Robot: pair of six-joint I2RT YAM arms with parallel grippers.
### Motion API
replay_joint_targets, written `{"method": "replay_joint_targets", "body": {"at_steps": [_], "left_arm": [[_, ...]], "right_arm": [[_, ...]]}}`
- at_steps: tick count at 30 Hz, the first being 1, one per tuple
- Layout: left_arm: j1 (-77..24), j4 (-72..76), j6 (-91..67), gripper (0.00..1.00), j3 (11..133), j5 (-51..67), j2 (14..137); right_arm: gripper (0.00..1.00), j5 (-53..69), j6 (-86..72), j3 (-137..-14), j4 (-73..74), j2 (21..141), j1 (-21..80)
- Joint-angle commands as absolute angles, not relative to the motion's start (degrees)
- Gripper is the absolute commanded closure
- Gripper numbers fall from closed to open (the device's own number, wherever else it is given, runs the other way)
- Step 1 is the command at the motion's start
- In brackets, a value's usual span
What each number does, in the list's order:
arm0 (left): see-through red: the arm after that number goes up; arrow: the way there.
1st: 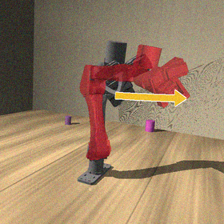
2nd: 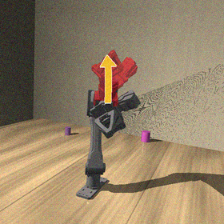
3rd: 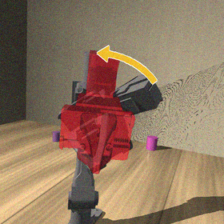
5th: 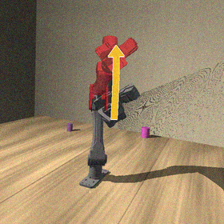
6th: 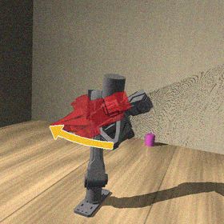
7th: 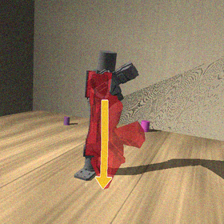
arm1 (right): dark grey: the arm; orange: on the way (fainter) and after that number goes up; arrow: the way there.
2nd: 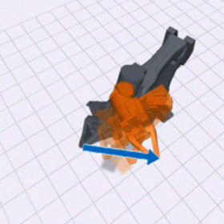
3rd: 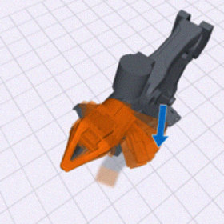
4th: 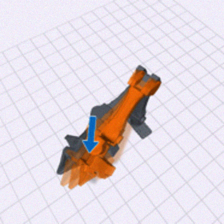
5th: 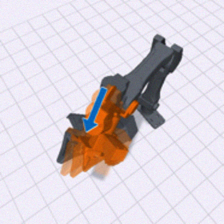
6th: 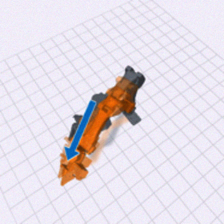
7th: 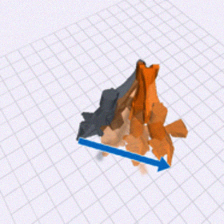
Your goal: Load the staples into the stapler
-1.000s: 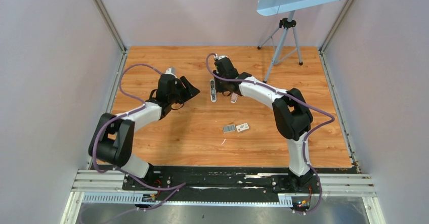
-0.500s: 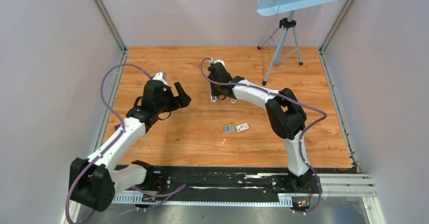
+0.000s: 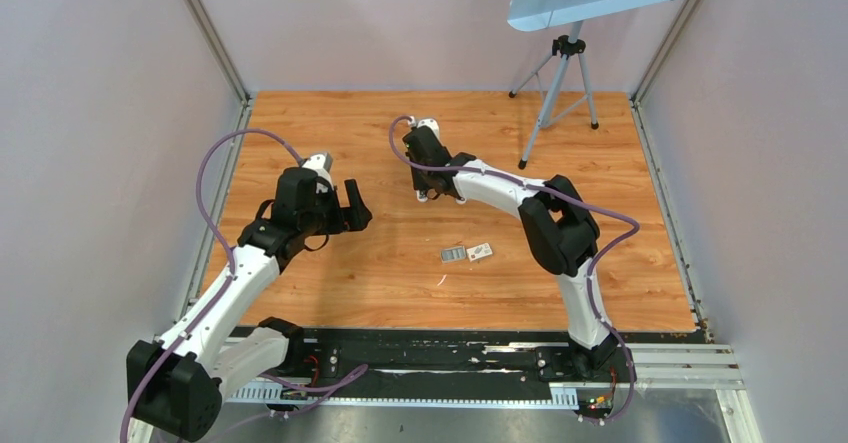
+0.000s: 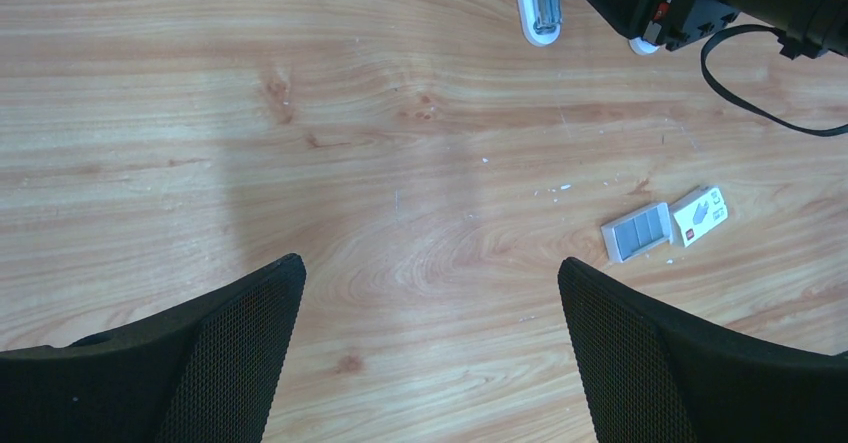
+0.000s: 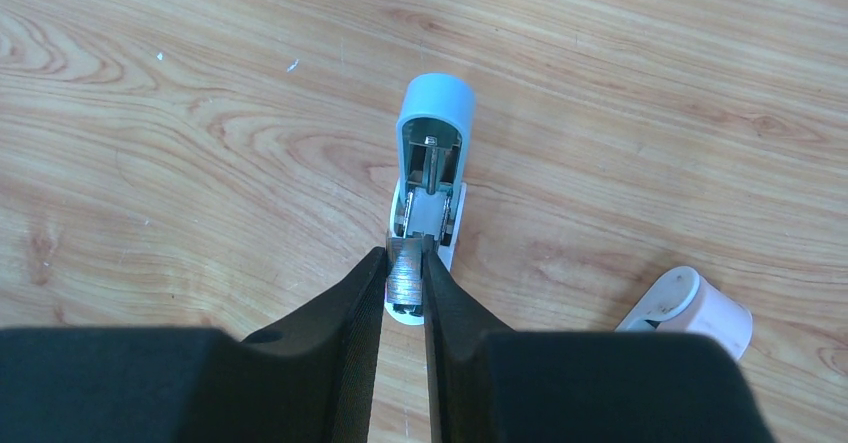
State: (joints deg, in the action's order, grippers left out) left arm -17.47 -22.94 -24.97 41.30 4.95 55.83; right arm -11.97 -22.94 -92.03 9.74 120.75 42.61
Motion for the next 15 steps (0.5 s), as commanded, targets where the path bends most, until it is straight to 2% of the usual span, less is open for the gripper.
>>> {"method": "replay_joint_targets", "body": {"at_steps": [1,15], "left_arm": [[-17.40,-23.66,-23.36,0.00,40.34,6.11,55.46],[-17.40,-23.47,-23.38,0.00,40.17,5.80,54.95]], "right_arm": [[0.76,-14.47,-23.83,-93.63,10.24,122.69,43.62],[0.76,-15.13,-24.41,-93.94,10.45,123.73,43.91]]}}
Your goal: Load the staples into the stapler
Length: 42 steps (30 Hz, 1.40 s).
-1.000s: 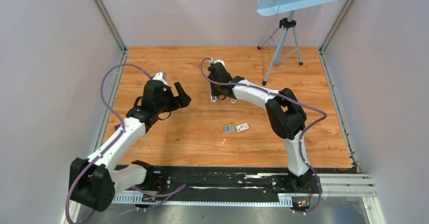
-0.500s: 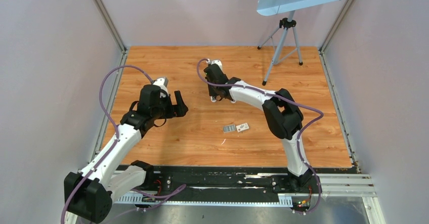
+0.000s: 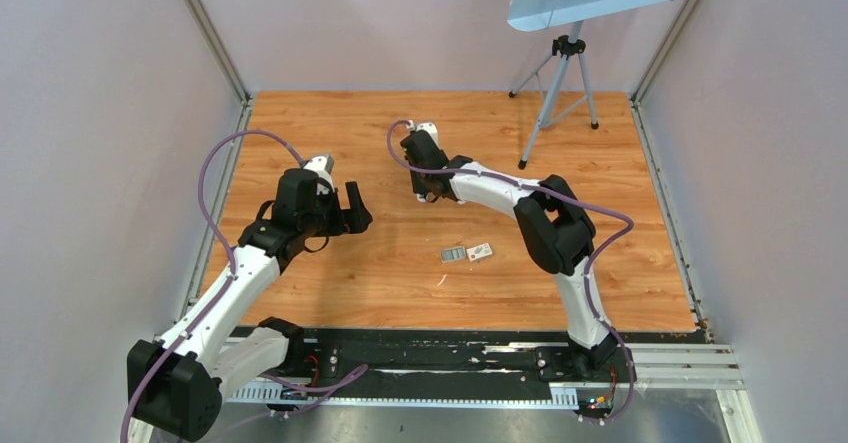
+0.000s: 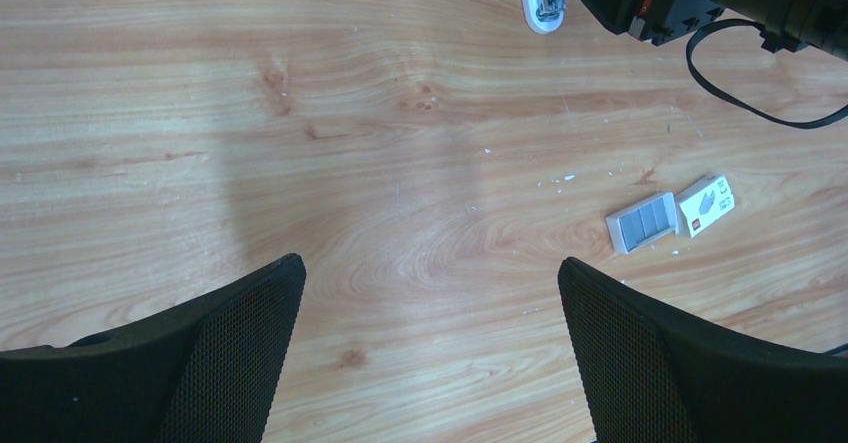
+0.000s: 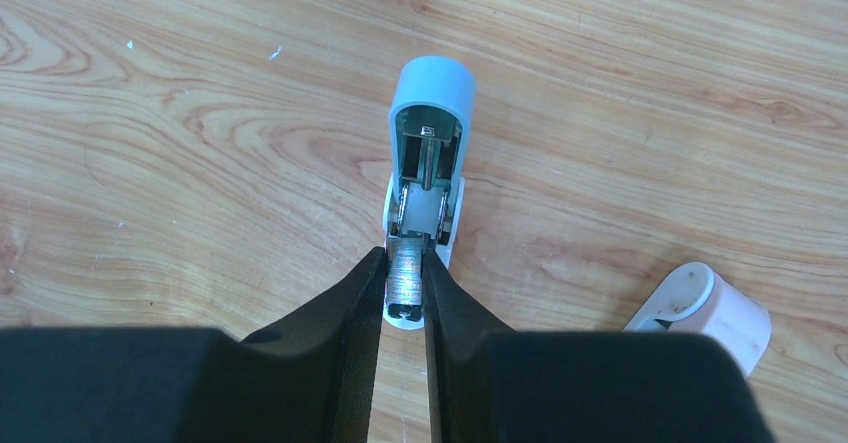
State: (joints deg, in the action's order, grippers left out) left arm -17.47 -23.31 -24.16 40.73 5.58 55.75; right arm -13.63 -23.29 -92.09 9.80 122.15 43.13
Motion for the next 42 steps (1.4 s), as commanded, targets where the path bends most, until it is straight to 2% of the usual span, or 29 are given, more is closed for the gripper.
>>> {"method": "replay_joint_targets", "body": {"at_steps": [1,31,42], "left_arm": [[-17.40,-23.53,-23.38,0.00,40.12,5.76,55.00],[-17.40,-23.38,-23.47,0.00,40.08,5.43,54.23],[-17.40,-23.52,-25.48,0.00,40.34,3.61,54.82]], "right_arm": [[0.76,-15.13,-24.44,-94.03,10.54,123.75,43.87],[0.76,-16.39,-24.80,-93.83,11.47,125.33,44.10],[0.62,-16.04,-23.02,-92.77,12.64,120.22,44.25]]}}
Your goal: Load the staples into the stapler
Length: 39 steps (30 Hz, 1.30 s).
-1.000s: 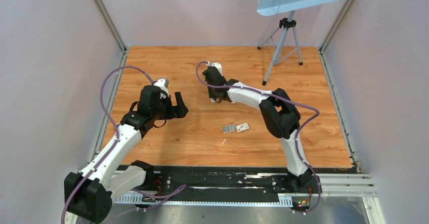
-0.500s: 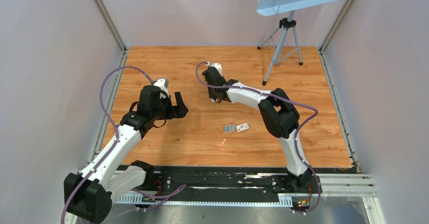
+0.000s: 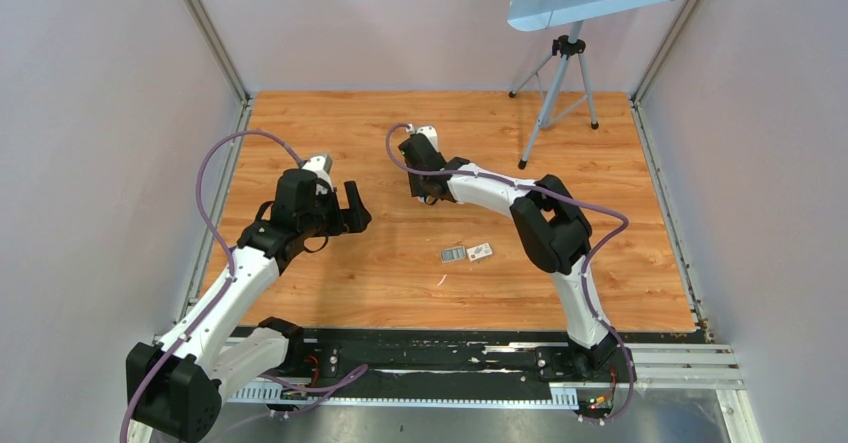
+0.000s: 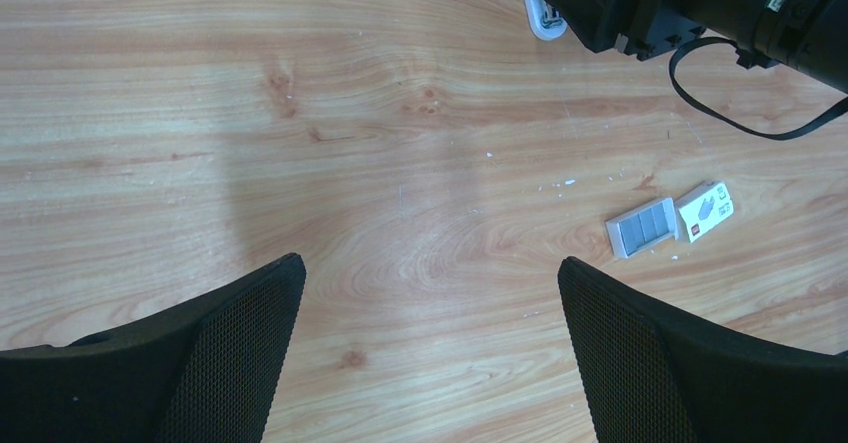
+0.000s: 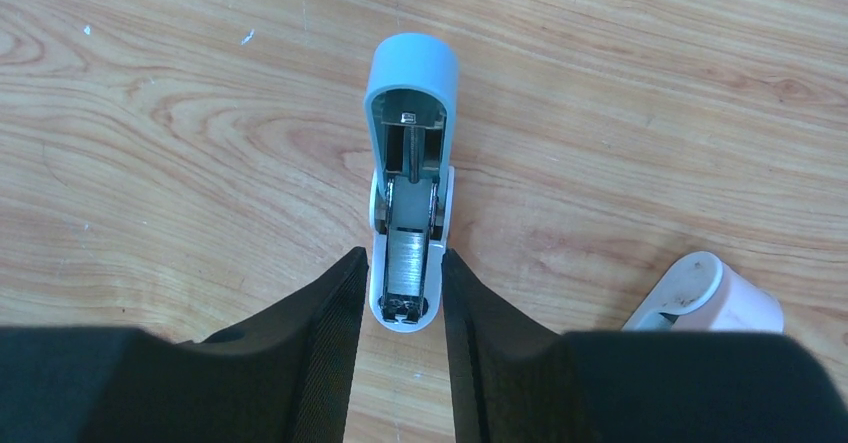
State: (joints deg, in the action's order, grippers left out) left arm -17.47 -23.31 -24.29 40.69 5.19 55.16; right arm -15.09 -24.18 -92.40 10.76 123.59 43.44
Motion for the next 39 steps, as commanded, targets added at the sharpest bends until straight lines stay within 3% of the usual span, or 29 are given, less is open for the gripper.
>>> {"method": "replay_joint_targets", "body": {"at_steps": [1,16,39], "left_arm": [[-17.38,-23.17,-25.97,0.00,40.20,3.71,54.86],[-17.40,-16.71,-26.99,0.00,38.93,12.13,57.40],[-17.40,-18.69,-26.05,0.00,38.76,11.43,55.64]], "right_arm": [[0.60,-15.71,-22.64,-92.49,12.63,119.44,44.24],[0.47,-12.16,-19.36,-93.15,11.78,119.67,40.72],[0.51,-13.17,-18.76,-94.92,10.68,124.25,39.29]]}}
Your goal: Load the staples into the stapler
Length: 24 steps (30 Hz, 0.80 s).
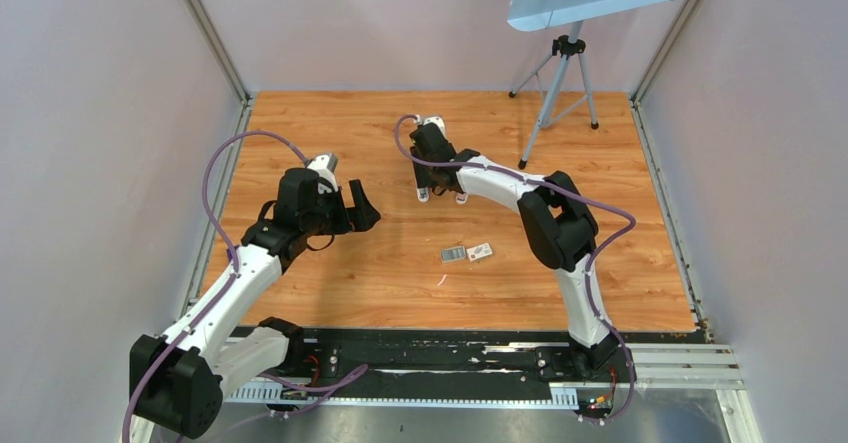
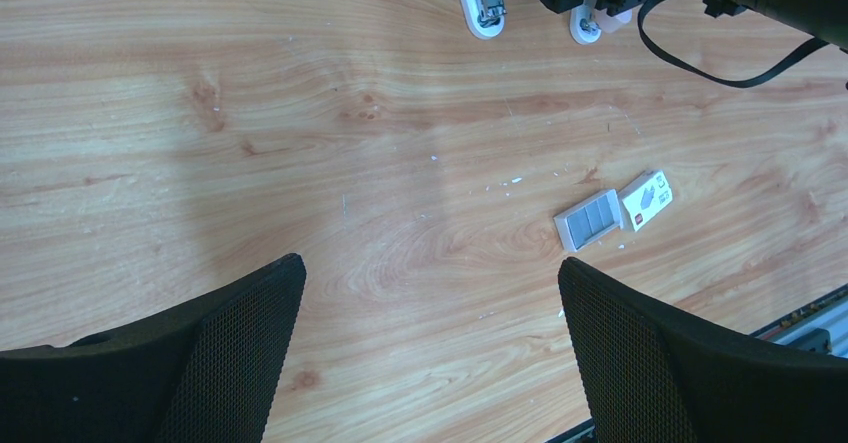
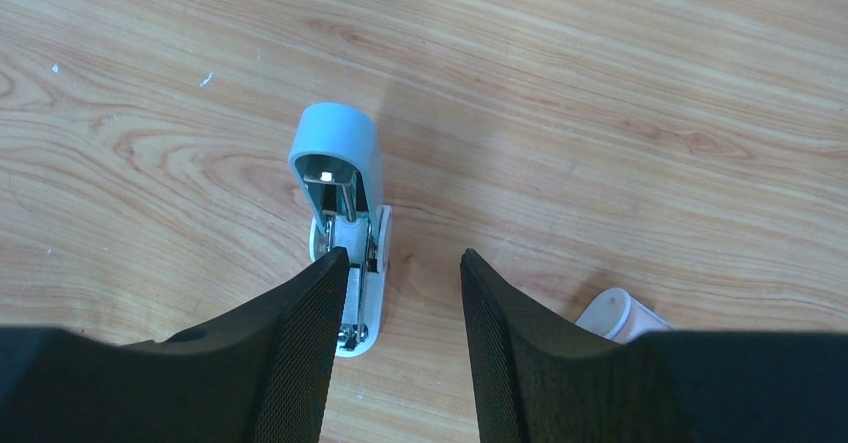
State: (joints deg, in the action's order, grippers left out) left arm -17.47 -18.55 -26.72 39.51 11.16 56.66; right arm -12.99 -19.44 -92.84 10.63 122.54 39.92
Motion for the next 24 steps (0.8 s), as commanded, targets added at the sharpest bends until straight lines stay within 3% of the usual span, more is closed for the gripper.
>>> {"method": "replay_joint_targets", "body": {"at_steps": [1,24], "left_arm": [[-17.40,-18.60,-26.12,0.00,38.69,11.40,55.70],[-17.40,-15.75,-27.85,0.02,36.79,12.30,55.98]], "right_arm": [[0.51,-13.26,-18.76,-94.95,10.72,124.43,39.31],[0.52,-11.62,-19.43,-92.32,10.20,123.95,39.03]]}}
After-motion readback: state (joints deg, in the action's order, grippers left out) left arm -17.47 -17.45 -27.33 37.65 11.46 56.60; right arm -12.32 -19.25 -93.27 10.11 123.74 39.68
